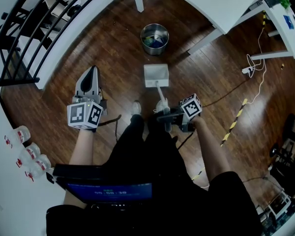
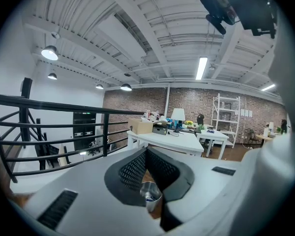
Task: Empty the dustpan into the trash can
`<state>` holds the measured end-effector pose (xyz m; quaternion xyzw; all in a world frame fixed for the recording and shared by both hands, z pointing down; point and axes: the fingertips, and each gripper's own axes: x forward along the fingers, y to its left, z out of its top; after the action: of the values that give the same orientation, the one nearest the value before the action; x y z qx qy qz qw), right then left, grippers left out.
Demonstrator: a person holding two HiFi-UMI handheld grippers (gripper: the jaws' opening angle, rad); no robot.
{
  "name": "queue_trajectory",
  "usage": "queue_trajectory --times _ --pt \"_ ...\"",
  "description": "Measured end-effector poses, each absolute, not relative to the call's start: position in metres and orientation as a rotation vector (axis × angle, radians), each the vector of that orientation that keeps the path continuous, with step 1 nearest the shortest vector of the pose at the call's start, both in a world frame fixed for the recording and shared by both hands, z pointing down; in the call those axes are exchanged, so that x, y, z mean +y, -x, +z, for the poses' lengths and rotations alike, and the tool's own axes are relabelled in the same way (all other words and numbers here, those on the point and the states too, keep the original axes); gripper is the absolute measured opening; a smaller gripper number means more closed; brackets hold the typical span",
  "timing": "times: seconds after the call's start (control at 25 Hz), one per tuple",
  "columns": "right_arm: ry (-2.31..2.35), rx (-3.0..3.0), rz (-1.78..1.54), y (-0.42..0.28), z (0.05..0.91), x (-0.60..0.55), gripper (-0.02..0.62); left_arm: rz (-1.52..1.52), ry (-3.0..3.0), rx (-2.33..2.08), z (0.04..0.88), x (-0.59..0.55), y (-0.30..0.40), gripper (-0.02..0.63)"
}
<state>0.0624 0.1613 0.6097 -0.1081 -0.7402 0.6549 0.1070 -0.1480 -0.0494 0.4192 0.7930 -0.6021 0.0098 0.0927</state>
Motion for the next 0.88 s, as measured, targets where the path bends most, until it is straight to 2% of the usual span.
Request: queue_trajectory --times 0.68,0.88 --pt "0.234 -2.152 1.934 -0.076 0.628 0.156 0.189 0.032 -2.346 -1.806 0.418 -0.047 0.154 0.000" --pt "0.227 -2.146 1.932 -0.079 0.630 0.155 0.213 0.031 -2.345 -1.808 0.418 -0.048 0.155 0.000"
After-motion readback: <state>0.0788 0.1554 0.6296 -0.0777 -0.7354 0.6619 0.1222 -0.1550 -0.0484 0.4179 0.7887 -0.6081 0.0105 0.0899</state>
